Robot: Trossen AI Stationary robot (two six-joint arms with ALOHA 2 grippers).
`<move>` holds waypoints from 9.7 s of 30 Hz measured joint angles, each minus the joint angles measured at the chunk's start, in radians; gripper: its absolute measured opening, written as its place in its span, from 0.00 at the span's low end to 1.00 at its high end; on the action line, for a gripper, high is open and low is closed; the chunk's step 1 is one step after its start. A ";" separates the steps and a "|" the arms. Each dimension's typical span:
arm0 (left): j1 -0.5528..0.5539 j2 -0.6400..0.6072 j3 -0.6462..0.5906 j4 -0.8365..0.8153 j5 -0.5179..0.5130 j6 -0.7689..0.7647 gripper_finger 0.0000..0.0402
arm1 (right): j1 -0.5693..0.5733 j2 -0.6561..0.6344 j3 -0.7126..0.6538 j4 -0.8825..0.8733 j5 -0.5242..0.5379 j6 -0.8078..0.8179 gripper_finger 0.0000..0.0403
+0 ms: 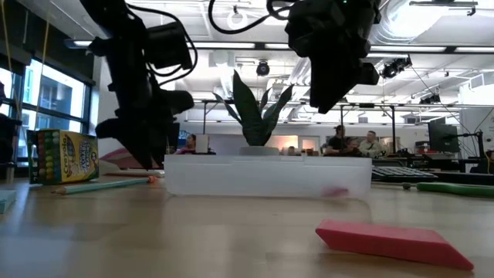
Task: Pack school essentials
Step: Put the blue pencil into the supply box, then put the orange pen into the supply box
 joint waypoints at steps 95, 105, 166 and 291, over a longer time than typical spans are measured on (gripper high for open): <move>-0.081 0.116 0.567 0.915 0.119 0.286 0.04 | 0.009 -0.561 0.000 0.209 0.134 -0.235 0.46; -0.087 0.116 0.567 0.957 0.112 0.286 0.04 | 0.009 -0.477 0.000 0.293 0.128 -0.238 0.45; -0.194 -0.305 0.567 -0.386 -0.152 0.450 0.49 | -0.011 -0.026 0.000 0.303 0.013 -0.260 0.02; -0.210 -0.306 0.566 -0.492 -0.255 0.389 0.49 | 0.523 0.162 -0.164 0.015 -0.145 0.997 0.37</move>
